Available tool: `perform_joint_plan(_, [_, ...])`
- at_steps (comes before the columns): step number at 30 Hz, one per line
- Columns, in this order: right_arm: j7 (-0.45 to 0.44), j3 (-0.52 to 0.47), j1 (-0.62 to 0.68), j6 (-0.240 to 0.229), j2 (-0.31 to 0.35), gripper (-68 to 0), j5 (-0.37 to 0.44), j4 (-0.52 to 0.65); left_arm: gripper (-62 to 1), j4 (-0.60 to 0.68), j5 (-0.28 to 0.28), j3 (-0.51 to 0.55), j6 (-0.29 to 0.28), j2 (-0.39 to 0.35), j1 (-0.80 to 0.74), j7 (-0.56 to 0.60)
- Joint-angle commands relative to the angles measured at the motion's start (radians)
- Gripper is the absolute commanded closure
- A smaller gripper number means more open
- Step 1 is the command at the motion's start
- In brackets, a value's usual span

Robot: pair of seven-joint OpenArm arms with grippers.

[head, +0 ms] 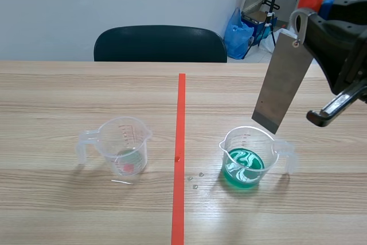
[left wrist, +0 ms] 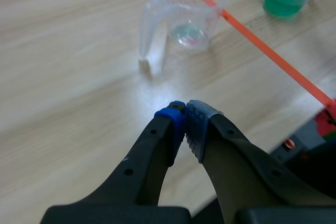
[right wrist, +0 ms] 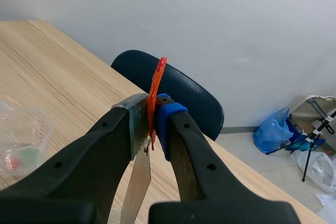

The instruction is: Do the redox reaction experiment

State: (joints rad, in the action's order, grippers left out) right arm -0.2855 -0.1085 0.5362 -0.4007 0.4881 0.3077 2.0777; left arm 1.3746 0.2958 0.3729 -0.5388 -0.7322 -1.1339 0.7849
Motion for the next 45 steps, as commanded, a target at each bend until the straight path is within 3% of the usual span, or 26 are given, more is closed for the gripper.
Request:
perform_joint_plan(1, [-0.016, -0.006, 0.001, 0.007, 0.008, -1.3, 0.018, 0.024, -3.0, 0.004, -0.038, 0.005, 0.024, 0.038, -0.030, 0.066])
perform_joint_plan(4, [-0.016, -0.006, 0.001, 0.007, 0.008, -1.3, 0.018, 0.024, -3.0, -0.003, -0.131, 0.035, 0.081, 0.091, -0.119, 0.155])
perform_joint_plan(9, [-0.016, -0.006, 0.001, 0.007, 0.008, -1.3, 0.018, 0.024, -3.2, -0.003, -0.235, 0.056, 0.108, 0.138, -0.183, 0.216])
perform_joint_plan(14, [-0.016, -0.006, 0.001, 0.007, 0.008, -1.3, 0.018, 0.024, -4.9, -0.010, -0.237, 0.056, 0.109, 0.146, -0.183, 0.219])
perform_joint_plan(16, [-0.016, -0.006, 0.001, 0.007, 0.007, -1.3, 0.018, 0.024, -14.3, -0.014, -0.235, 0.056, 0.111, 0.158, -0.183, 0.217])
perform_joint_plan(21, [-0.016, -0.006, 0.001, 0.007, 0.007, -1.3, 0.018, 0.024, -45.9, -0.014, -0.224, 0.056, 0.110, 0.167, -0.183, 0.221])
perform_joint_plan(24, [-0.016, -0.006, 0.001, 0.007, 0.007, -1.3, 0.018, 0.024, -62.3, -0.014, -0.147, 0.056, 0.110, 0.174, -0.183, 0.221])
perform_joint_plan(27, [-0.016, -0.006, 0.001, 0.007, 0.008, -1.3, 0.018, 0.024, -62.3, -0.014, -0.085, 0.056, 0.110, 0.182, -0.183, 0.221])
perform_joint_plan(45, [-0.016, -0.006, 0.001, 0.007, 0.007, -1.3, 0.018, 0.024, -62.3, -0.014, -0.074, 0.056, 0.110, 0.188, -0.183, 0.220])
